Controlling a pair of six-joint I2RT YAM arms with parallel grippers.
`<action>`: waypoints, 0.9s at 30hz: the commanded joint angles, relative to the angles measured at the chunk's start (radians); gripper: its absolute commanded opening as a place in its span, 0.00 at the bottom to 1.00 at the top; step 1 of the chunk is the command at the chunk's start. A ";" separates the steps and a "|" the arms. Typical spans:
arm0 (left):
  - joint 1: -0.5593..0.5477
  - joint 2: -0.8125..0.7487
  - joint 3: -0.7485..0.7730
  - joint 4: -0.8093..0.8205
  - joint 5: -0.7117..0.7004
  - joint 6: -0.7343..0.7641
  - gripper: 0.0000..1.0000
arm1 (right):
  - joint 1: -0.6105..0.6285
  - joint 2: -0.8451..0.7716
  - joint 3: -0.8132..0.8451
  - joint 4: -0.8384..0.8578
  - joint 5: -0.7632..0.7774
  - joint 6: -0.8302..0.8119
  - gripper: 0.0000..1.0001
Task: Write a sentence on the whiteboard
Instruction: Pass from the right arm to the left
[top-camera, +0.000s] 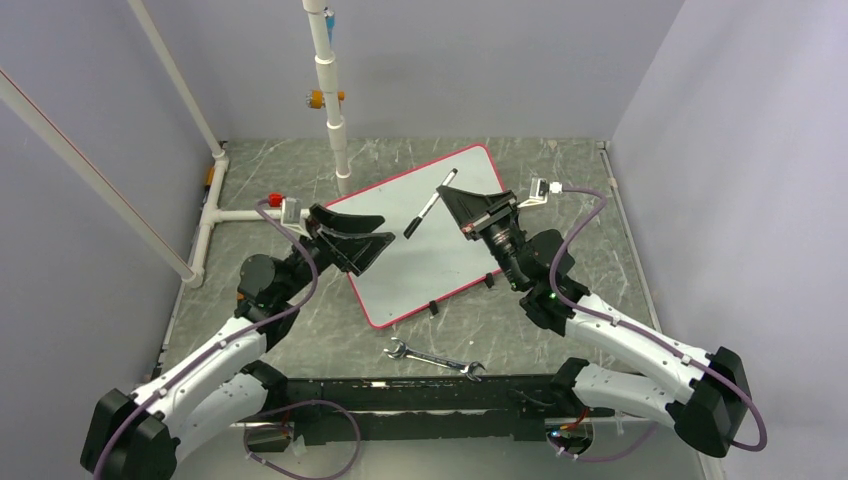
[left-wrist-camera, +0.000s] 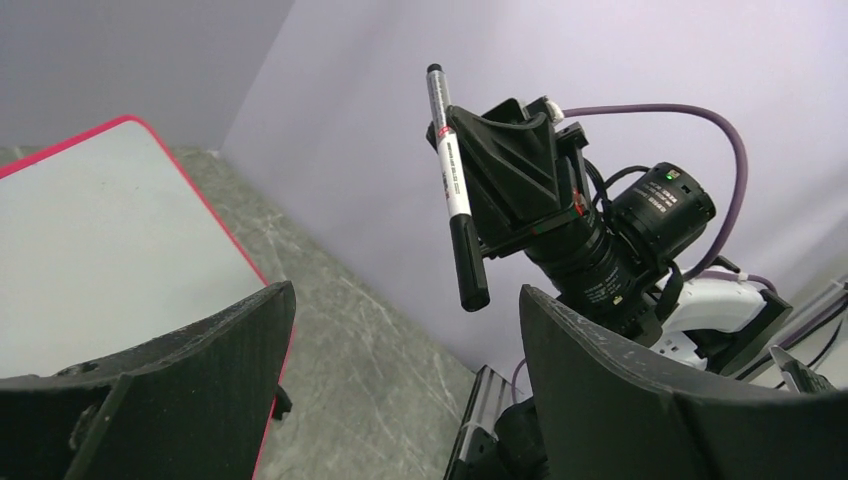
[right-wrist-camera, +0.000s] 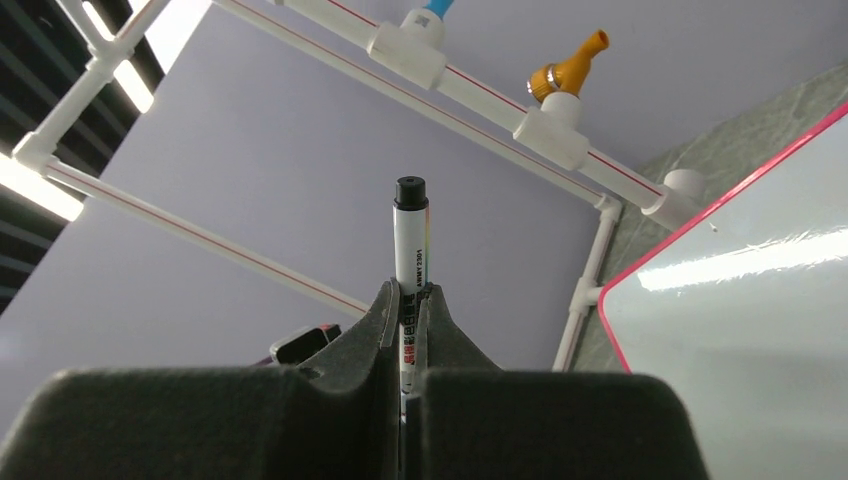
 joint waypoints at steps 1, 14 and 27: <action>-0.042 0.045 0.017 0.185 -0.031 0.002 0.85 | -0.002 -0.004 0.010 0.075 0.036 0.056 0.00; -0.168 0.096 0.082 0.120 -0.144 0.207 0.73 | -0.002 0.002 0.126 -0.196 0.100 0.149 0.00; -0.241 0.180 0.115 0.200 -0.232 0.259 0.62 | -0.003 -0.004 0.143 -0.228 0.104 0.150 0.00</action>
